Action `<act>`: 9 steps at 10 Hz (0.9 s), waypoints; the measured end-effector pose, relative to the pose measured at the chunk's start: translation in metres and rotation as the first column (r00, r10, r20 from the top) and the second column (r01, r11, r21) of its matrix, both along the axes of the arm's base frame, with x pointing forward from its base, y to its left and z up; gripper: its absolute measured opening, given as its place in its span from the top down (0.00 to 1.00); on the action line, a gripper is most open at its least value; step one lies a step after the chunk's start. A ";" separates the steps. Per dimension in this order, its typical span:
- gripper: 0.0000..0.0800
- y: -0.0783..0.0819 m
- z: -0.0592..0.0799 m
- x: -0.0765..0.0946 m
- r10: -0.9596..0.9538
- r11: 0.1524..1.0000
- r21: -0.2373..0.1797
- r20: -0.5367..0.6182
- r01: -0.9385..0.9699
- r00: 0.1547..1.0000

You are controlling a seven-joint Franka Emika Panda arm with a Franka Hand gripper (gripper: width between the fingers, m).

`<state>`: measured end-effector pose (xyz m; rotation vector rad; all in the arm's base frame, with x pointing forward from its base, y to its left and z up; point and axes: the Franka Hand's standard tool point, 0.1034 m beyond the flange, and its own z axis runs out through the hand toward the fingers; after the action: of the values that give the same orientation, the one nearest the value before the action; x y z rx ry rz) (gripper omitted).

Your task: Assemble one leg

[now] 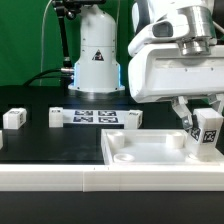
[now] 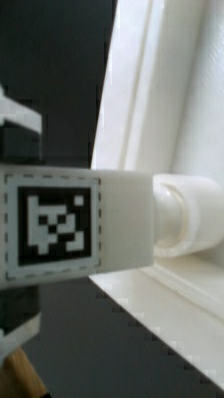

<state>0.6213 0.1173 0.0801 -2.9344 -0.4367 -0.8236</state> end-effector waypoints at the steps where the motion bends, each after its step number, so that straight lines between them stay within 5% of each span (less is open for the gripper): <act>1: 0.63 -0.003 -0.001 -0.004 -0.002 1.000 -0.004 0.014 0.002 1.000; 4: 0.63 -0.004 -0.003 -0.008 -0.003 1.000 -0.005 0.016 0.003 1.000; 7: 0.24 -0.004 -0.003 -0.008 -0.003 1.000 -0.005 0.016 0.003 1.000; 9: 0.20 -0.004 -0.003 -0.008 -0.003 1.000 -0.005 0.016 0.003 1.000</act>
Offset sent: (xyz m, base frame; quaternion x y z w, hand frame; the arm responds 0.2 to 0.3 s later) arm 0.0000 0.0000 0.0000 0.0000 0.0000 0.0000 1.0000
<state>0.6135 0.1135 0.0767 -2.9357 -0.4367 -0.8479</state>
